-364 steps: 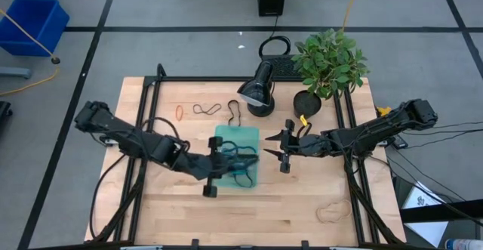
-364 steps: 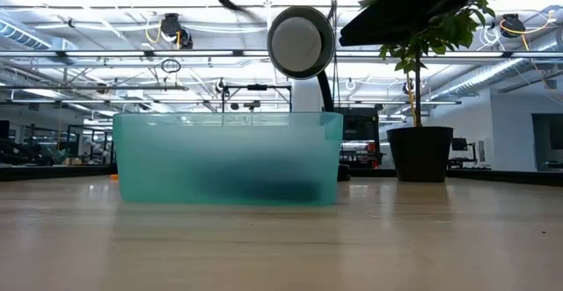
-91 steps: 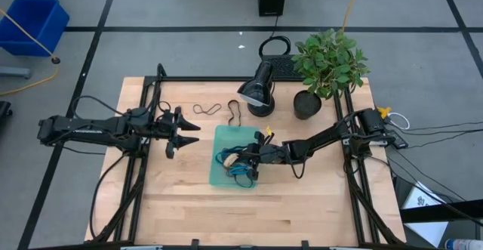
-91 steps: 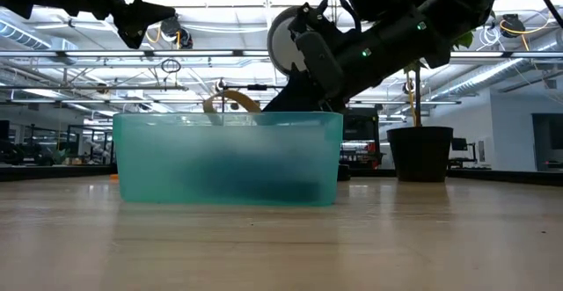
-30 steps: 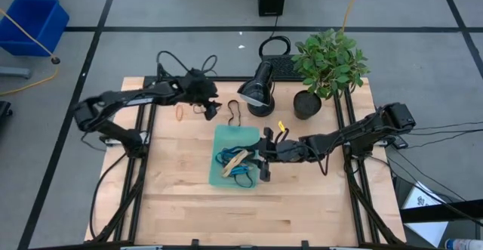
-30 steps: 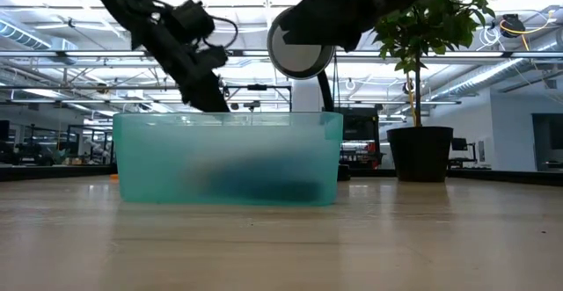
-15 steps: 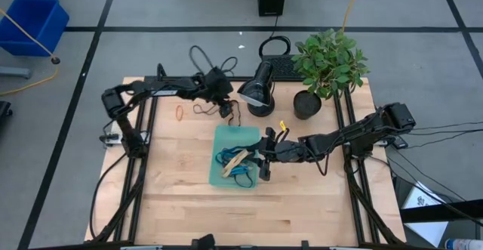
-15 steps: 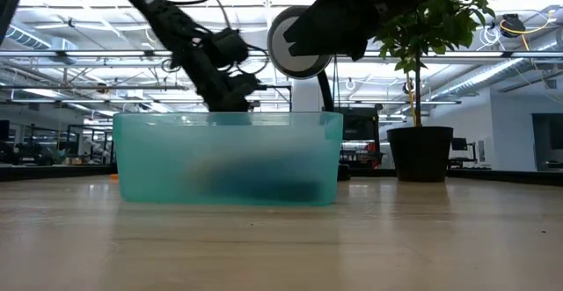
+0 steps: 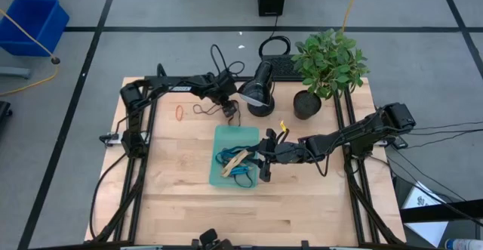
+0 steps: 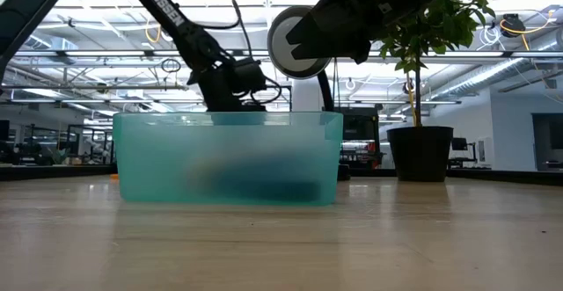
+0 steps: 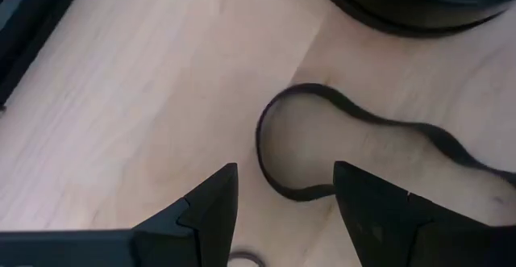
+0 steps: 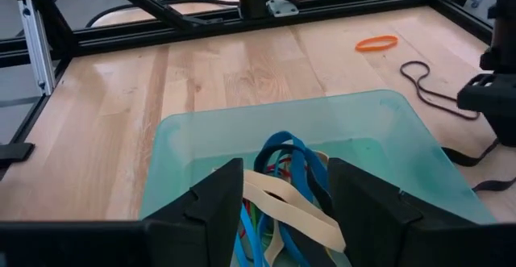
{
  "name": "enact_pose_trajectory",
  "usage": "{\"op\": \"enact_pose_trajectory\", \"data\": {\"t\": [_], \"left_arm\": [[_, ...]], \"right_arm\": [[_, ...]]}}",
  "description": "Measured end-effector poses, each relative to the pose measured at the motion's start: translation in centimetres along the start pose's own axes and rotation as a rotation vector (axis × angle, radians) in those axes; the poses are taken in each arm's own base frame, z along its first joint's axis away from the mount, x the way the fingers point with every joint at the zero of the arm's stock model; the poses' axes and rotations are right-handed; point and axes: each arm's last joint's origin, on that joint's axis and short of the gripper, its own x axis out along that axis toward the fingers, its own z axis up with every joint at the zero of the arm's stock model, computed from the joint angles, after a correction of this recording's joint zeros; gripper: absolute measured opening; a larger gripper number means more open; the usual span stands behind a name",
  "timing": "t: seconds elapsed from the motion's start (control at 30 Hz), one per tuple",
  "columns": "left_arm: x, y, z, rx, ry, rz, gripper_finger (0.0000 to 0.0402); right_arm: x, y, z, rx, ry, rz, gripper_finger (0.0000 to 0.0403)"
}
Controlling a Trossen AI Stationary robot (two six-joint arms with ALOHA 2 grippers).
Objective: Pick and place rubber bands into bin
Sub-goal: Put the black rubber band into the basket
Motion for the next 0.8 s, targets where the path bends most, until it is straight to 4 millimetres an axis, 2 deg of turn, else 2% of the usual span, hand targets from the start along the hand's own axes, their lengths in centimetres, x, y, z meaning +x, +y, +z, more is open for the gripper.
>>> {"op": "enact_pose_trajectory", "data": {"t": [0.27,0.37,0.5,0.73,0.8], "left_arm": [[1.02,0.05,-0.39,-0.055,0.030,-0.004,0.0211],[1.02,0.05,-0.43,-0.063,0.034,-0.003,0.0197],[1.02,0.10,-0.44,-0.069,0.035,0.000,0.0147],[1.04,0.09,-0.48,-0.071,0.039,0.000,0.0030],[1.05,0.06,-0.49,-0.070,0.040,-0.001,0.0010]], "right_arm": [[0.00,-0.01,-0.04,-0.002,0.004,-0.001,0.0173],[0.00,-0.02,-0.07,-0.003,0.007,-0.002,0.0175],[0.00,-0.02,-0.06,-0.003,0.007,-0.001,0.0175],[0.00,-0.03,-0.11,-0.005,0.011,-0.003,0.0174],[0.00,-0.02,-0.13,-0.005,0.013,-0.003,0.0176]]}}
